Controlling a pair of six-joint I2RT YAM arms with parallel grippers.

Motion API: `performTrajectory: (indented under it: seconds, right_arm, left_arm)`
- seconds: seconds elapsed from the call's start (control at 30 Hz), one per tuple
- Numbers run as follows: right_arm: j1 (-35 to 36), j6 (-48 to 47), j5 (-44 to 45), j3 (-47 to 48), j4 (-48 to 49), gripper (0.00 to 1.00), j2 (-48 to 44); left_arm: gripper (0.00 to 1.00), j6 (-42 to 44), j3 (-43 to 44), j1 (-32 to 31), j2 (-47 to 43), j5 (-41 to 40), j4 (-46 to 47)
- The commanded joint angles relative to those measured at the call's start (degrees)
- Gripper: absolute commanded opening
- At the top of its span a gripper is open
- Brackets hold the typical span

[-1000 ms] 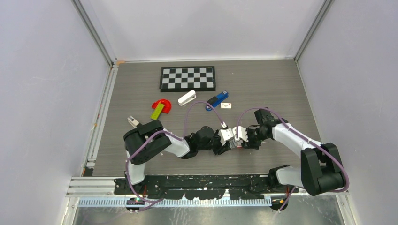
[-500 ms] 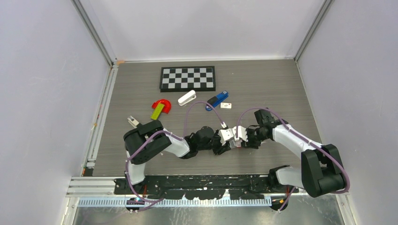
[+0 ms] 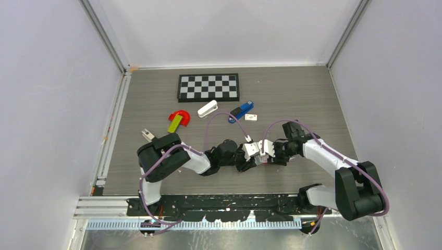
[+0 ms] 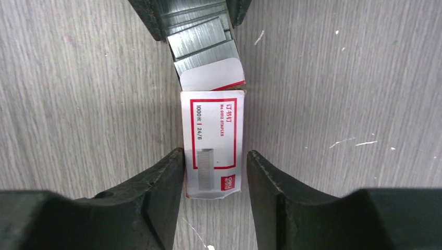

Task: Unload the staples from the stapler
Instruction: Close the staple box at the center of the board.

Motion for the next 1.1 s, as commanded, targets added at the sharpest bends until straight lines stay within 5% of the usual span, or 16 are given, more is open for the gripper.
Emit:
performTrajectory:
  seconds: [0.0,1.07]
  right_arm:
    - [1.9,-0.8,2.4,-2.1,4.6,0.55,-0.2]
    - [2.2,1.1,4.9,-3.2,8.1,0.52,0.3]
  left_arm:
    - [0.25,3.3,1.3,-1.6,2.4,3.6,-7.6]
    - [0.24,6.7,5.3,-0.9,4.4,10.0,-15.2]
